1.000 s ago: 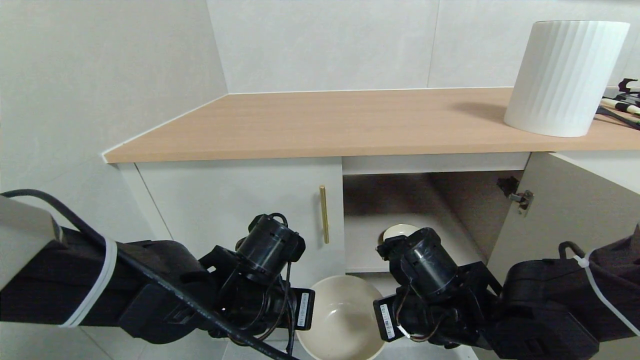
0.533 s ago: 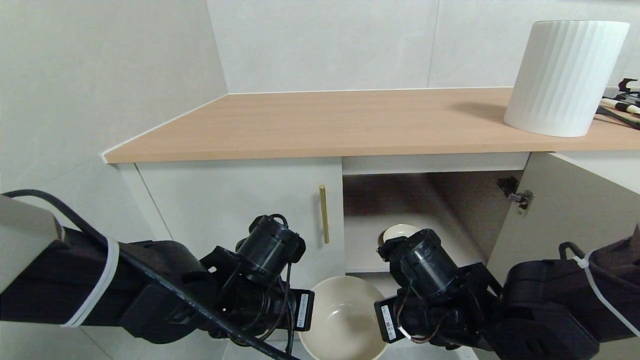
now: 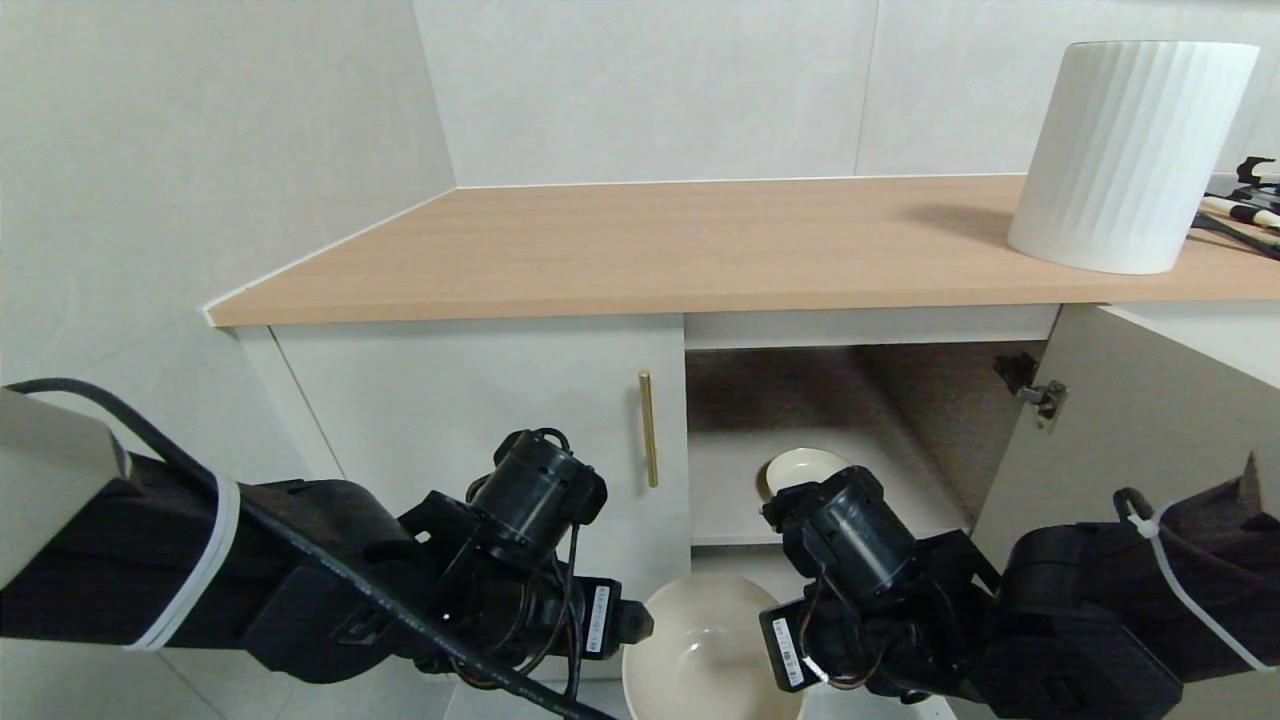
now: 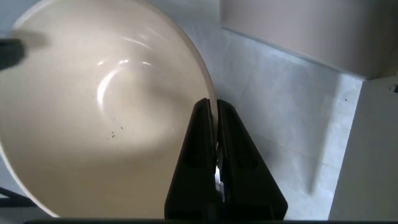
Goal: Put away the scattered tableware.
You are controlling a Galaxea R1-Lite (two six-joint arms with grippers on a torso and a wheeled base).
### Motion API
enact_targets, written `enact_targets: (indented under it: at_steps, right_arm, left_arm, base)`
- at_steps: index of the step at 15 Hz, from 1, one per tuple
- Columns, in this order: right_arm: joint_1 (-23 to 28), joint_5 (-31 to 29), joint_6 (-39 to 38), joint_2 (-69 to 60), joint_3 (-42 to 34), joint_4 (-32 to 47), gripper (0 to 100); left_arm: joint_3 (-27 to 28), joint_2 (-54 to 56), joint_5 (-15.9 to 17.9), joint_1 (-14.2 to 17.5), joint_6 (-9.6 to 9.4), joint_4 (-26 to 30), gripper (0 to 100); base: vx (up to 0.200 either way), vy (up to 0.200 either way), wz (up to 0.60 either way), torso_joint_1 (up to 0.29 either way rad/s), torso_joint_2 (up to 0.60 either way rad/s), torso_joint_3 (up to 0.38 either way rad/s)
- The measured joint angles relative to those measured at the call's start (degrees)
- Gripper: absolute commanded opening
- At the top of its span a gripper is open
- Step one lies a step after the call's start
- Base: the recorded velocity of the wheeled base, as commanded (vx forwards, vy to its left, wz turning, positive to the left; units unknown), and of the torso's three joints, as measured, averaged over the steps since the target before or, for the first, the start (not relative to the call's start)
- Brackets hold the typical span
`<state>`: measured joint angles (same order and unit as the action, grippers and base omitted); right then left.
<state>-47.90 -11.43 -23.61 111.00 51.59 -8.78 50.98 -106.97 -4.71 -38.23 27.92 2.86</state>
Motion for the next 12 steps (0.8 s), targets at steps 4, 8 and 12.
enact_targets:
  at_steps: [4, 8, 12]
  right_arm:
    - [4.11, -1.15, 1.04, 2.84, 0.11, -0.04, 0]
    - [11.39, -2.0, 0.63, 8.05, 3.08, -0.24, 0]
    - [17.8, -2.06, -3.21, 12.52, 8.22, -2.11, 0]
  left_arm:
    - [0.04, 0.0, 0.09, 0.0, 0.05, -0.07, 100]
    - [0.09, 0.26, 0.15, 0.0, 0.07, -0.11, 100]
    - [0.09, 0.37, -0.54, 0.0, 0.09, -0.2, 100]
  base:
    - [0.0, 0.0, 0.0, 0.0, 0.0, 0.0]
    - [0.0, 0.0, 0.0, 0.0, 0.0, 0.0]
    - [0.0, 0.0, 0.0, 0.0, 0.0, 0.0]
